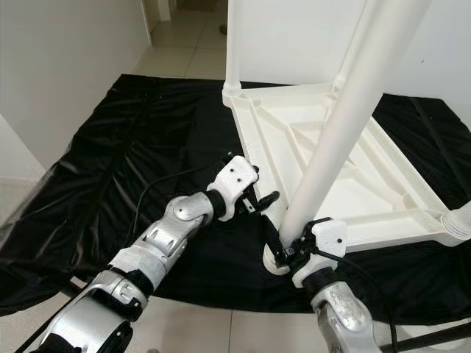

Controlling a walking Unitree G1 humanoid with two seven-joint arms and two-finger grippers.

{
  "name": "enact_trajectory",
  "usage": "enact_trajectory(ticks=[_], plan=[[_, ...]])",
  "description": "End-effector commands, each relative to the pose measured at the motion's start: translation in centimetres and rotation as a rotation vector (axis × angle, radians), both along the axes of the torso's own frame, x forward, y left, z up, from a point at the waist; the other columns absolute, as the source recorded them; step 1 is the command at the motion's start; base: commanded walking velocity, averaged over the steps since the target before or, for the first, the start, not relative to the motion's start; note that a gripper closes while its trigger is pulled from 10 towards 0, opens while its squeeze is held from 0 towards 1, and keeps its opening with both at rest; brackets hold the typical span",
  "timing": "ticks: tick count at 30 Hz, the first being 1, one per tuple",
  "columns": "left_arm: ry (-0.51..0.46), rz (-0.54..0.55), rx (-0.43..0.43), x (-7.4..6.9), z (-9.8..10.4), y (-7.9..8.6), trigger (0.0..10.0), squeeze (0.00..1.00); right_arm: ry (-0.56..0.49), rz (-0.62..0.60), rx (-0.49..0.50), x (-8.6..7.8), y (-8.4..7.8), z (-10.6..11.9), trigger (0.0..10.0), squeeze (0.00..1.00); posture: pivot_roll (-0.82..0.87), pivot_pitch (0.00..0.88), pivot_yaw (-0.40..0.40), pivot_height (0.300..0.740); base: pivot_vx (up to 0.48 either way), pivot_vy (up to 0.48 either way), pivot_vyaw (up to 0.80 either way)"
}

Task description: Building children table

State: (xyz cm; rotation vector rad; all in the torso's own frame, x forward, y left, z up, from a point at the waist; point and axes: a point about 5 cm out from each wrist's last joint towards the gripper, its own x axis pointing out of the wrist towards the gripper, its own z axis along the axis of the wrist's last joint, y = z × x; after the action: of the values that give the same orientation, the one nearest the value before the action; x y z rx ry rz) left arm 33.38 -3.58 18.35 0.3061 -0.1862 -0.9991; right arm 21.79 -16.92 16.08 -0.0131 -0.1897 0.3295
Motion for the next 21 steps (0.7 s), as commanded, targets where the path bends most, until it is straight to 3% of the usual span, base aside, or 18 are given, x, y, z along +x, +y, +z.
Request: enact_trajectory(ticks=[1, 8, 21], plan=[[-0.013, 0.065, 0.002, 0.2, -0.3, 0.1, 10.0, 0.00, 0.016, -0.019, -0.013, 0.3, -0.4, 0.0, 10.0, 0.00, -0.10, 0.165, 0.016, 0.740, 0.000, 0.000, 0.00], [0.000, 0.099, -0.007, 0.9, -0.1, -0.3, 10.0, 0.00, 0.022, -0.014, -0.012, 0.1, -0.3, 0.0, 10.0, 0.00, -0.11, 0.192, 0.011, 0.740, 0.000, 0.000, 0.00], [0.037, 0.245, 0.063, 2.5, -1.4, 0.8, 10.0, 0.00, 0.038, 0.002, -0.009, -0.1, 0.0, 0.1, 10.0, 0.00, -0.11, 0.222, 0.000, 0.740, 0.000, 0.000, 0.00]])
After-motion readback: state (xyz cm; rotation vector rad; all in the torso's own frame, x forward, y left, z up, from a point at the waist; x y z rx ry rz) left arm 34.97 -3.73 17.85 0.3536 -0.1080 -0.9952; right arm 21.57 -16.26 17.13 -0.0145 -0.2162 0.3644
